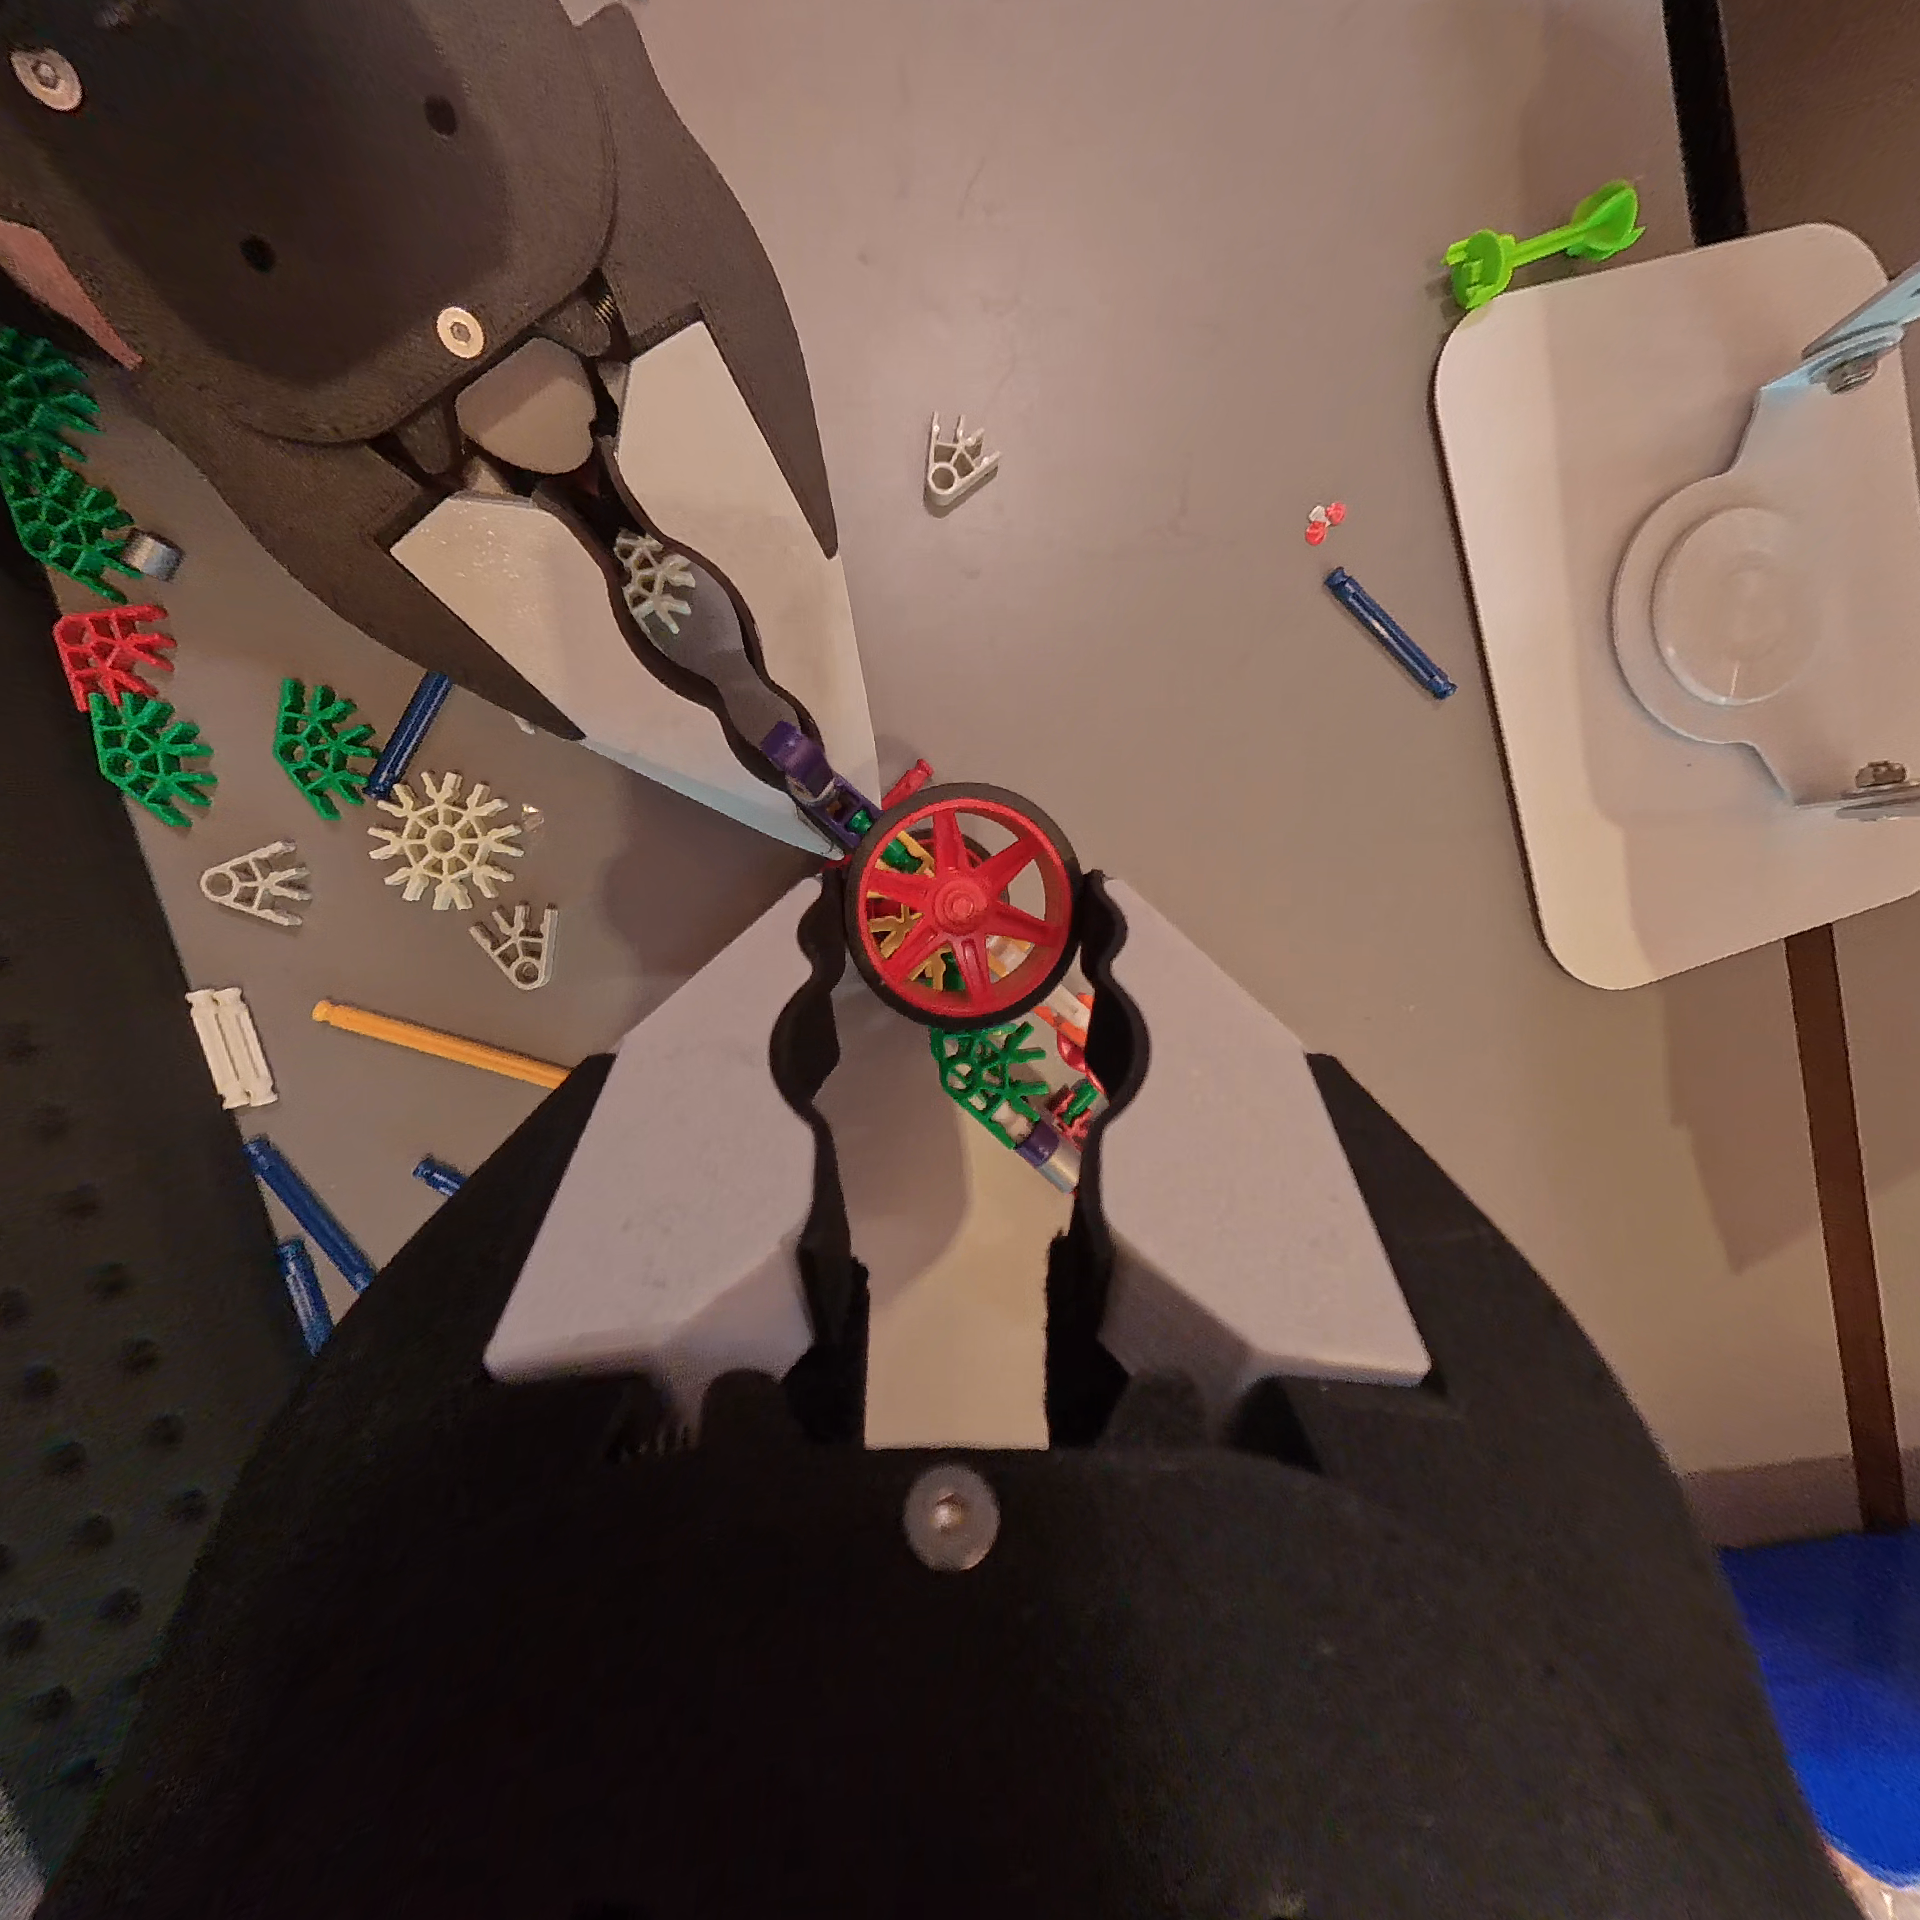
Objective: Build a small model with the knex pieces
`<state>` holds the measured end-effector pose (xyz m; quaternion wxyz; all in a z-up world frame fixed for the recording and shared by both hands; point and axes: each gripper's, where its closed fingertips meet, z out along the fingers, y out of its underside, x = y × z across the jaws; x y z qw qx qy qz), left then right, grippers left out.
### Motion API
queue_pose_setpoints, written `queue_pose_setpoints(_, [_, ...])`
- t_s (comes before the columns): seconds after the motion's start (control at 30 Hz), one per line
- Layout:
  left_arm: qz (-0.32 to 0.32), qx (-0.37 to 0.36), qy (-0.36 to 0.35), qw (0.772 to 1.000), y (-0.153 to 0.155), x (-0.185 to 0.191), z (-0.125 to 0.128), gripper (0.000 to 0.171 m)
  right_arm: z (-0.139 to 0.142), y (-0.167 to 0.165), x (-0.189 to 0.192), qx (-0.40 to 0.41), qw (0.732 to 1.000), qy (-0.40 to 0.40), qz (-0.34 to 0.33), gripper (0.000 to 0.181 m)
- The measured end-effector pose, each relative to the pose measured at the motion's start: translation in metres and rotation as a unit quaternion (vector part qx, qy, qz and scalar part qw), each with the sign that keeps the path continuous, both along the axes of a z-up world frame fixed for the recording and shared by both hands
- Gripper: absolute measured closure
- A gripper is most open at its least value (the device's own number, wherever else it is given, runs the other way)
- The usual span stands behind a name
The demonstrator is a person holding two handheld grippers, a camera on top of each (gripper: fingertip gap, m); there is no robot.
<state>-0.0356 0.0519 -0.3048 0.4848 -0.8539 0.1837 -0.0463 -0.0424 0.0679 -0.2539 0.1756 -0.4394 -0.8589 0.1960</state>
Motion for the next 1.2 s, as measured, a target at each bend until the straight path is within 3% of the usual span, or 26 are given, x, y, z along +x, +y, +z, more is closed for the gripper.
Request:
queue_pose_setpoints(0.53, [-0.015,0.006,0.032,0.999,0.0,0.009,0.0,0.17,-0.003,0.001,0.004,0.023,0.995,-0.095,0.026,0.139])
queue_pose_setpoints(0.77, [-0.019,0.009,0.045,0.999,0.001,0.013,0.002,0.17,-0.003,0.002,0.005,0.043,0.987,-0.136,0.069,0.139])
queue_pose_setpoints(1.2, [-0.03,0.012,0.054,0.998,0.003,0.019,0.003,0.169,-0.007,0.004,0.005,0.063,0.982,-0.166,0.063,0.138])
